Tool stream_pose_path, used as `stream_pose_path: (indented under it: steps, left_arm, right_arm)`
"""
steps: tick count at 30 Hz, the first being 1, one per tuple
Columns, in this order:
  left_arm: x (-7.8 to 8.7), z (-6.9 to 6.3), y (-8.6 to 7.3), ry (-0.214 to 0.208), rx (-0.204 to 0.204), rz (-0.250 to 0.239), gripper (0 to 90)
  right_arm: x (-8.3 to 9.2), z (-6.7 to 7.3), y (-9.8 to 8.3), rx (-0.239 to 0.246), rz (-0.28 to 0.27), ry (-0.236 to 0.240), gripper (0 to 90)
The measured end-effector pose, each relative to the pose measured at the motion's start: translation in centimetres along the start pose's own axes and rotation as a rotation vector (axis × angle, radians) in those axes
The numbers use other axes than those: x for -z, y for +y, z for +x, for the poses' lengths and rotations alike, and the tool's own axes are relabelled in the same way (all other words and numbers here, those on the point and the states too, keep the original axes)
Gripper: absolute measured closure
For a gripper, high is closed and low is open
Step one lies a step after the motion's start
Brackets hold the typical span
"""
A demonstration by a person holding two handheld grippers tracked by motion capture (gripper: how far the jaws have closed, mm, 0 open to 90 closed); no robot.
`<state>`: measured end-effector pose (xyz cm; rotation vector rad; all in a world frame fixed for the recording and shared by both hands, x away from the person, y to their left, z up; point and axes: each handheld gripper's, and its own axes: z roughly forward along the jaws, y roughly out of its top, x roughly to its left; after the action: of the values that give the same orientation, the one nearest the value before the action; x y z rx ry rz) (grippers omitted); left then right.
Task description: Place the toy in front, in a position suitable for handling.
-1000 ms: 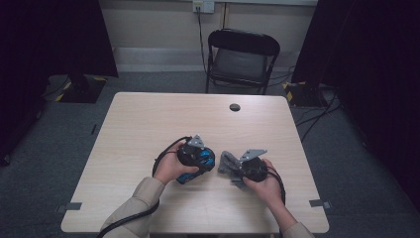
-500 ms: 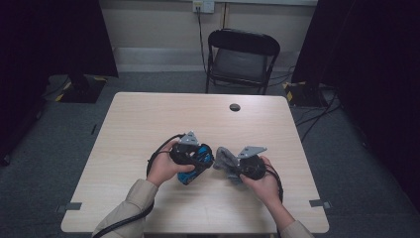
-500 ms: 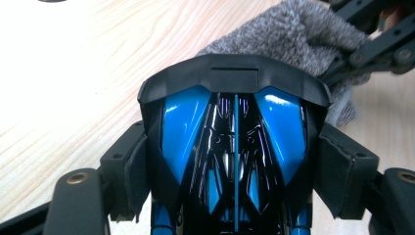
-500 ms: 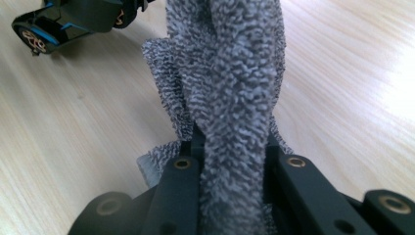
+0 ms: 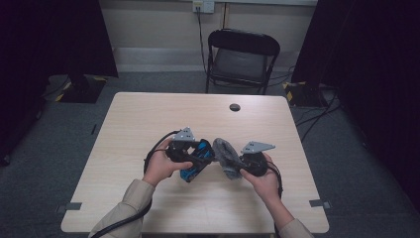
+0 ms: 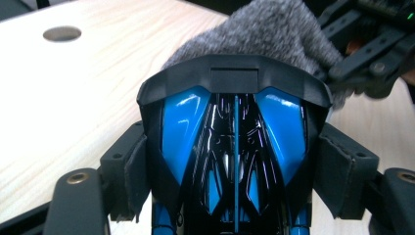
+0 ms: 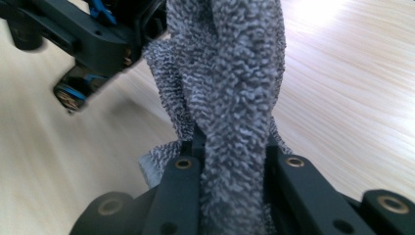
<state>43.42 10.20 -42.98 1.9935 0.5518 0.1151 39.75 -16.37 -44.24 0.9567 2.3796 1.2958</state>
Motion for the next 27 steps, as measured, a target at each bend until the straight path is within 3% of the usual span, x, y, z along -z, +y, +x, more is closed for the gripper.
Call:
stream_pose_path:
  steps: [6, 18, 23, 27]
  left_arm:
    - [0.3, -0.4, 0.9, -0.008, -0.006, -0.035, 25.5]
    - [1.0, -0.7, 1.8, -0.009, 0.000, -0.063, 25.5]
    - [1.3, -0.6, 1.8, 0.000, 0.009, -0.065, 25.5]
    - [1.7, -0.6, 1.9, 0.001, 0.008, -0.076, 25.5]
  right_arm:
    - [-0.7, 1.3, 0.1, 0.043, -0.017, 0.070, 78.2]
    - [-2.2, 3.7, 0.0, 0.170, 0.018, 0.171, 78.1]
    - [-2.7, 4.6, -0.2, 0.239, 0.064, 0.197, 78.0]
    - [-2.7, 4.4, -0.5, 0.226, 0.081, 0.178, 78.0]
